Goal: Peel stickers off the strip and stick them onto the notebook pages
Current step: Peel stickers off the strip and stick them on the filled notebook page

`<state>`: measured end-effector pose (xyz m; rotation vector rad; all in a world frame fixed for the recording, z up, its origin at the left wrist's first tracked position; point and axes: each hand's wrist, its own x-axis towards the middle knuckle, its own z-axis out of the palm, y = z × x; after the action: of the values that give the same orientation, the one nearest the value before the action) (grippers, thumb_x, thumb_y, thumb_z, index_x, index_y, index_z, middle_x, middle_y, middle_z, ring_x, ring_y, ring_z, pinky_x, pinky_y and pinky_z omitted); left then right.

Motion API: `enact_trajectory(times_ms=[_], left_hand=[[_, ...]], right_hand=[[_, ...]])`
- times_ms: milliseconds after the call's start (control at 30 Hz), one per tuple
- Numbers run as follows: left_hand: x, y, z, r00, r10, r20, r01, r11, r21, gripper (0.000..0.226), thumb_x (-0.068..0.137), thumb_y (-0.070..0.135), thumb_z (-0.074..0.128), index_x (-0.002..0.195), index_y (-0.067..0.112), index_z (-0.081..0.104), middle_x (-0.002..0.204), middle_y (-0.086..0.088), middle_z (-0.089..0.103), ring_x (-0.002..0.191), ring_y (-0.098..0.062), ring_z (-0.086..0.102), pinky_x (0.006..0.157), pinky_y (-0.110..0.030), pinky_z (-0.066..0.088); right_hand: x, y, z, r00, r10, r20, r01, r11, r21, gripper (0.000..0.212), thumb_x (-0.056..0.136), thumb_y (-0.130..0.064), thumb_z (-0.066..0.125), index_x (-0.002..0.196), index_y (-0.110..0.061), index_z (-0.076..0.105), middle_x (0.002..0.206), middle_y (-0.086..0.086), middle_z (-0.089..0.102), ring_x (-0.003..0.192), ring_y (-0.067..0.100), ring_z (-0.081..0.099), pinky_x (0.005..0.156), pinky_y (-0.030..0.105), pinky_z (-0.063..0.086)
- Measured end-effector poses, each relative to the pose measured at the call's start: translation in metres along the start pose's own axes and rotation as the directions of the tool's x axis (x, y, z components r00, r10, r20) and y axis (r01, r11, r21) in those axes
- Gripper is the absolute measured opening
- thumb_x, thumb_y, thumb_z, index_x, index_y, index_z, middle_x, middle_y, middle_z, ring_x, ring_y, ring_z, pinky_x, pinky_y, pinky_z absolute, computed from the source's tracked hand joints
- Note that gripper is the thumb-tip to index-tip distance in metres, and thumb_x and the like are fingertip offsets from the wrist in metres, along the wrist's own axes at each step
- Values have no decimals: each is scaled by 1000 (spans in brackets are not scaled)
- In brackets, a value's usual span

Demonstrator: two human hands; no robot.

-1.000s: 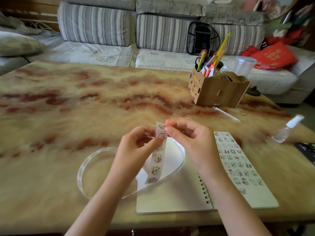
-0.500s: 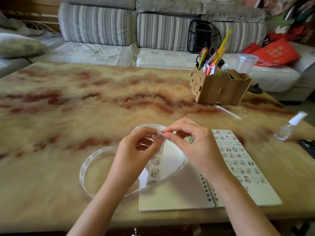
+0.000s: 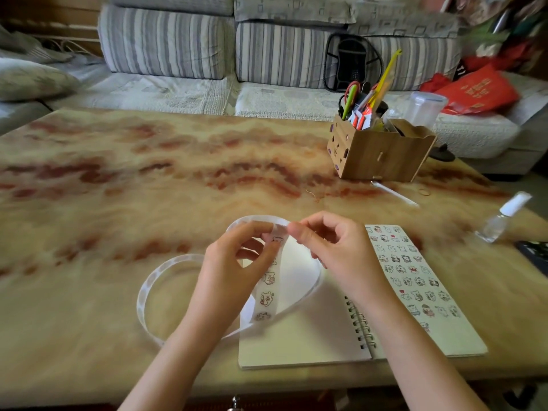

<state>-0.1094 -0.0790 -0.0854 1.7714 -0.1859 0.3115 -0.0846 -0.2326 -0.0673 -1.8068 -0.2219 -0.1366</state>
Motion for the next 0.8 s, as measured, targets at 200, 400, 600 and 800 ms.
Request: enact_trajectory(times_ms=[200,400,600,800], left_hand=[[0,-1,0,996,86,0,-86,995,59,39,83,16,68,81,55,65,82,17,63,69,-6,61,65,-10,45],[0,-5,1,987,158,-11,-154,977,146,35,84,16,68,83,49,61,86,16,61,73,-9,61,68,-10,44],[0,-10,1,980,198,-7,-193,961,197,22,84,24,66,87,45,63,85,13,61,74,-13,61,69,-17,48],[1,-13,1,976,217,10,-213,951,224,27,85,17,68,88,43,63,86,11,61,75,-14,60,71,-18,47]], right_hand=[[-1,-1,-3,991,130,10,-130,986,102,20,80,-25,73,79,-6,69,47,-14,49,42,0,38,46,9,32],[-4,-3,-6,976,195,98,-205,972,114,25,78,-34,72,73,-9,70,55,0,50,47,9,36,47,14,31],[-3,-1,-7,925,292,244,-356,891,281,21,61,-25,75,76,-11,75,68,0,66,58,10,45,47,14,34],[-2,0,-8,900,348,263,-421,851,313,17,59,-21,76,74,-12,74,68,0,66,58,10,45,45,14,34]])
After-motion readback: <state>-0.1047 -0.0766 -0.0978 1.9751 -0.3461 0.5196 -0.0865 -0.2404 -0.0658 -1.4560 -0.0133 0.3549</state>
